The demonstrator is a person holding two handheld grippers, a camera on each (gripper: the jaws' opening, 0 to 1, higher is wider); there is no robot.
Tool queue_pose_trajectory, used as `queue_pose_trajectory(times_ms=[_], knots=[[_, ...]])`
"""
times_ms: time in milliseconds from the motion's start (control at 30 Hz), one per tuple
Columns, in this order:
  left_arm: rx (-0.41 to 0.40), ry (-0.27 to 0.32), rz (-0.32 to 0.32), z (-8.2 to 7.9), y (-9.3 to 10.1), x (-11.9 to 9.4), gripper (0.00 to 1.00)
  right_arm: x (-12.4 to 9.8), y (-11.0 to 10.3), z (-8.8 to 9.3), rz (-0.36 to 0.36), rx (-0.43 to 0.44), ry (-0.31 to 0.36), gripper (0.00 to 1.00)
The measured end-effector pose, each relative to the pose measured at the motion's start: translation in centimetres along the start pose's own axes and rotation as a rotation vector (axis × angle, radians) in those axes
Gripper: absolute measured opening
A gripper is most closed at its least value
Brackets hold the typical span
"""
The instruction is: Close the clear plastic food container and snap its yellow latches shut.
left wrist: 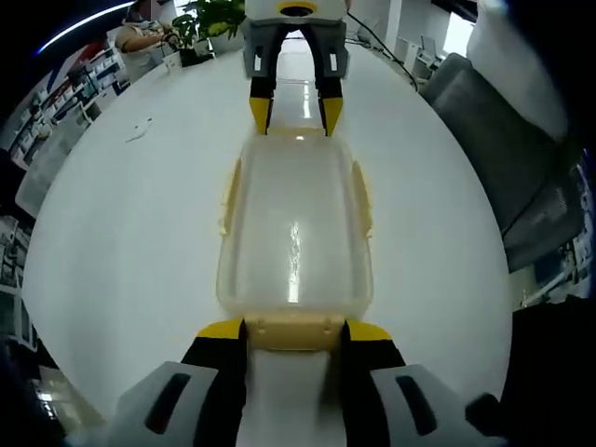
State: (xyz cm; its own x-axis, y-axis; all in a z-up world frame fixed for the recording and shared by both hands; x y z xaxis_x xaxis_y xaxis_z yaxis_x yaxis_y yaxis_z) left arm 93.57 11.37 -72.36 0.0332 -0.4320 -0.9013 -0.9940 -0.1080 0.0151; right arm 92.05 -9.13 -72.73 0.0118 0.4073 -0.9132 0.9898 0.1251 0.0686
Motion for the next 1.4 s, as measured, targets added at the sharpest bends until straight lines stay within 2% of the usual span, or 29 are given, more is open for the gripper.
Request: queue_pose_trajectory(times_ms=[167,367,500,533,633,833,1033,1167,1400], knots=[[0.005,-0.013,-0.006,-0.5,0.5,-1.7,0.33,-0.9,0.0,-0.6,0.009,-0.006,0.013,0.35],[0.020,-0.031,-0.025,-2.3,1.1,-4.2,0.33,-3.8,-0.3,-1.4,0.028,-0.013,0.029,0.35],[0.037,-0.035,-0.046,-4.5,1.4,-6.0,0.33,-5.9,-0.4,-1.2,0.040,-0.004,0.050,0.35],[0.040,-0.036,-0.047,-4.7,1.5,-6.1,0.33,-6.4,-0.6,-1.2,0.044,-0.004,0.050,0.35],[0.062,-0.043,-0.055,-6.8,1.7,-6.8,0.33,-8.3,-1.1,-0.5,0.052,0.002,0.058,0.35],[0.098,-0.036,-0.062,-10.7,2.4,-6.8,0.33,-11.3,-2.6,1.8,0.073,0.015,0.057,0.35],[0.133,-0.027,-0.055,-14.4,3.1,-5.4,0.33,-13.5,-4.0,4.9,0.096,0.042,0.060,0.35],[0.167,-0.015,-0.045,-17.3,3.5,-3.8,0.33,-14.5,-5.2,7.8,0.110,0.075,0.059,0.35],[0.210,-0.010,-0.018,-20.4,3.9,-0.5,0.33,-15.2,-6.2,12.0,0.123,0.125,0.050,0.35]])
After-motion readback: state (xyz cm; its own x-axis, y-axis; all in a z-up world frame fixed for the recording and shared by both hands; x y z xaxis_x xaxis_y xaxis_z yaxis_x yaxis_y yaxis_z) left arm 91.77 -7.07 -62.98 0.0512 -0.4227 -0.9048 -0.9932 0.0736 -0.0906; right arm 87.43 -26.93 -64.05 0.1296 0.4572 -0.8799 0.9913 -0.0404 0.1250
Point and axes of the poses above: the point that each gripper's makers call its tool centre point, and the gripper's own axes: x roughly forward along the fingers, y roughly to its right, z roughly out of its underside, the point moved 5 cm from there along -x, roughly backward along the fingers, and after that the axes turned 8 degrees about -x, right-handed, at the moved point
